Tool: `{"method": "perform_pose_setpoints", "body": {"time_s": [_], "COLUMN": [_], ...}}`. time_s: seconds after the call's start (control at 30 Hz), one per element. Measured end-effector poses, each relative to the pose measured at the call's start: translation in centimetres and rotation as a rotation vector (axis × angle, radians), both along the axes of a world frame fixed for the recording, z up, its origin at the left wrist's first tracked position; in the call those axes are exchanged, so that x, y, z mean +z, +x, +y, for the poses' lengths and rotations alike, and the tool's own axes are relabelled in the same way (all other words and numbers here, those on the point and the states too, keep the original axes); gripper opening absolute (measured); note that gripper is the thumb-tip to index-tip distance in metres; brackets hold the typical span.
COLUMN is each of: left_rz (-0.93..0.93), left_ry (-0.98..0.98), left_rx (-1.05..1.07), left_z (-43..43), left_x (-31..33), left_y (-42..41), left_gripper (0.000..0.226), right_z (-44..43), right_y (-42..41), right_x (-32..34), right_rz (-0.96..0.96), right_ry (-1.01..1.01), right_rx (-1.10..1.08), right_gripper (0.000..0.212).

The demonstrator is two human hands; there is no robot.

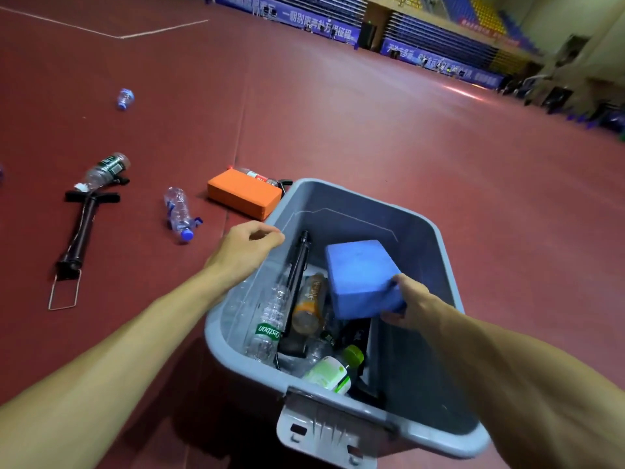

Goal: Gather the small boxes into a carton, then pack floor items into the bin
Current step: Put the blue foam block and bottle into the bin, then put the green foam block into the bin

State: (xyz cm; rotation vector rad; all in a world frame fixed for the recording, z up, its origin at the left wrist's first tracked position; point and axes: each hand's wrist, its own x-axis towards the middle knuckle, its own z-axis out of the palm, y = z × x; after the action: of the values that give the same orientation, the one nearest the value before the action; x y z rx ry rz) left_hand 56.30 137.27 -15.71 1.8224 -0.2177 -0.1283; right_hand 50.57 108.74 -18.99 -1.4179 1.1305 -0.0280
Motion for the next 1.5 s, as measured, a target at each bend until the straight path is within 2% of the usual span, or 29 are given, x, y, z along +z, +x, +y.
{"method": "perform_pose_setpoints", "body": {"time_s": [0.07,0.1,0.17,0.2,0.3,0.37,0.5,0.6,0.73,0.9,1.03,1.23,1.33,1.4,1.5], "left_rz": [-0.022,-0.033,-0.037,-0.035,-0.034,-0.038,-0.019,0.057,0.199,0.23,0.284,0.292,0.329,0.342,0.377], "left_ry": [0.008,0.01,0.018,0.019,0.032,0.037,0.044,0.029,-0.16,-0.21,-0.175,-0.004,0.092,0.108,0.104], "left_rx": [0.001,0.001,-0.003,-0.003,0.035,0.07,0.198,0.302,0.488,0.691,0.777,0.899,0.931,0.945,0.969], "left_z": [0.1,0.2,0.8,1.2,3.2,5.0,11.2,17.9,27.7,38.4,46.9,62.8,67.1,67.9,68.2], "left_x": [0.2,0.3,0.4,0.5,0.8,1.2,1.3,0.6,0.2,-2.8,-4.6,-1.4,-0.5,0.1,-0.6], "left_y": [-0.1,-0.3,-0.5,-0.5,-0.8,-0.9,-1.4,-1.8,-2.9,-5.2,-7.8,-12.3,-12.6,-11.9,-10.4], "left_gripper": [0.006,0.009,0.013,0.014,0.02,0.016,0.016,0.01,0.015,0.016,0.019,0.007,0.01,0.012,0.008], "right_z": [0.0,0.3,1.7,2.7,7.4,10.8,19.1,26.9,37.0,48.4,57.6,70.7,74.1,75.9,78.5], "right_y": [0.6,1.0,2.3,3.0,4.9,6.0,7.5,8.2,7.8,6.7,6.8,7.7,8.0,7.7,6.8], "right_x": [-0.6,-0.6,-0.7,-0.4,1.8,3.7,6.3,6.5,4.8,1.5,2.4,9.0,10.9,10.4,6.3], "right_rz": [0.009,0.022,0.048,0.037,-0.07,-0.175,-0.309,-0.345,-0.306,-0.312,-0.286,-0.27,-0.26,-0.28,-0.211], "right_ry": [-0.056,-0.1,-0.212,-0.274,-0.528,-0.663,-1.009,-1.173,-1.113,-0.976,-0.926,-0.864,-0.724,-0.652,-0.607], "right_rx": [0.06,0.115,0.164,0.163,0.201,0.273,0.51,0.729,0.97,1.287,1.485,1.604,1.58,1.491,1.531], "right_gripper": [0.013,0.022,0.053,0.06,0.048,0.044,0.037,0.036,0.036,0.041,0.043,0.042,0.028,0.016,0.026]}}
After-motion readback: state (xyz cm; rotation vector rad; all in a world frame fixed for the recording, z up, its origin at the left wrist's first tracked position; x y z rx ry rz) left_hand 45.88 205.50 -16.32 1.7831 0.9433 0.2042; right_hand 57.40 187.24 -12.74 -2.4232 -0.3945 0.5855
